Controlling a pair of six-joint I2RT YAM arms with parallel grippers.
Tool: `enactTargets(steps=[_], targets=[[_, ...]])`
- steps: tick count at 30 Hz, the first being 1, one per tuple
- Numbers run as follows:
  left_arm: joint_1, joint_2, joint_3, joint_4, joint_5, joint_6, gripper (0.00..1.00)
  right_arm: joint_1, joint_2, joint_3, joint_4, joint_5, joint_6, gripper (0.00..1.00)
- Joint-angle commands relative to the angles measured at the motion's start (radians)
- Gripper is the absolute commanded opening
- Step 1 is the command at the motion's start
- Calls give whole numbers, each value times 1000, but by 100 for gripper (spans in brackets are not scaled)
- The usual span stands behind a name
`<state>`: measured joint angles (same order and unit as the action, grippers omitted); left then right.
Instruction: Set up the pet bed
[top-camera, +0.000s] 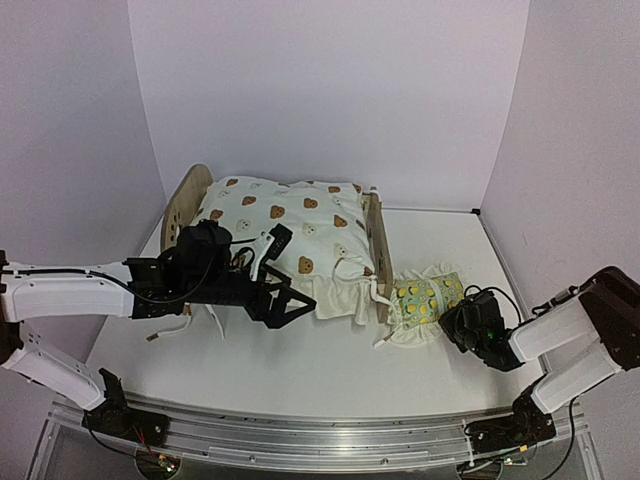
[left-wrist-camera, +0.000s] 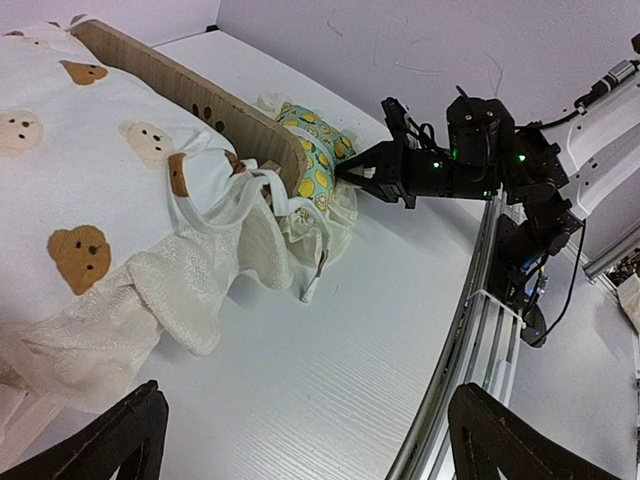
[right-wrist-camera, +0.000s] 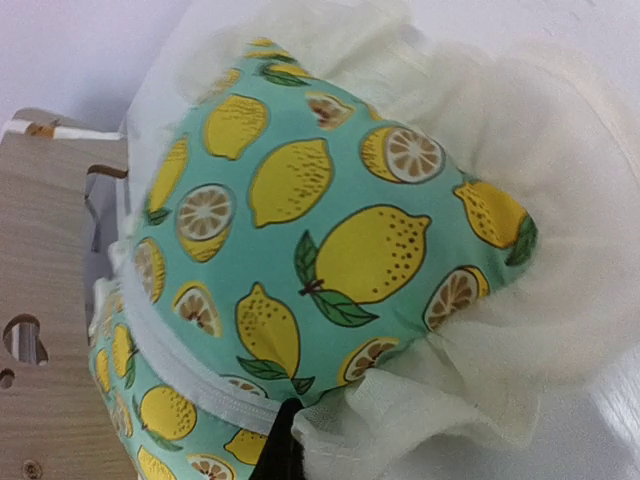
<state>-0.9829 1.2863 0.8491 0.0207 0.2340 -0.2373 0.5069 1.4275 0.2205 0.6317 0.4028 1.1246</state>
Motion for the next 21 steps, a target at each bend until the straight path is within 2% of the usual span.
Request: enactTargets(steps=[1, 4, 8, 13, 21], targets=[[1, -103, -12, -29, -108, -9, 99, -5, -133, 114, -45, -18, -202, 0], [1, -167, -15, -79, -190, 0, 100, -5, -236, 256, -240, -66, -341, 0], [1, -237, -2, -150, -285, 4, 100, -5, -268, 483, -430, -152, -504, 0], [0, -325, 19, -230, -366, 20, 100, -4, -103, 813, -584, -378, -583, 0], [3, -422, -19, -240, -414, 27, 100, 7, 293, 1357, -576, -814, -499, 0]])
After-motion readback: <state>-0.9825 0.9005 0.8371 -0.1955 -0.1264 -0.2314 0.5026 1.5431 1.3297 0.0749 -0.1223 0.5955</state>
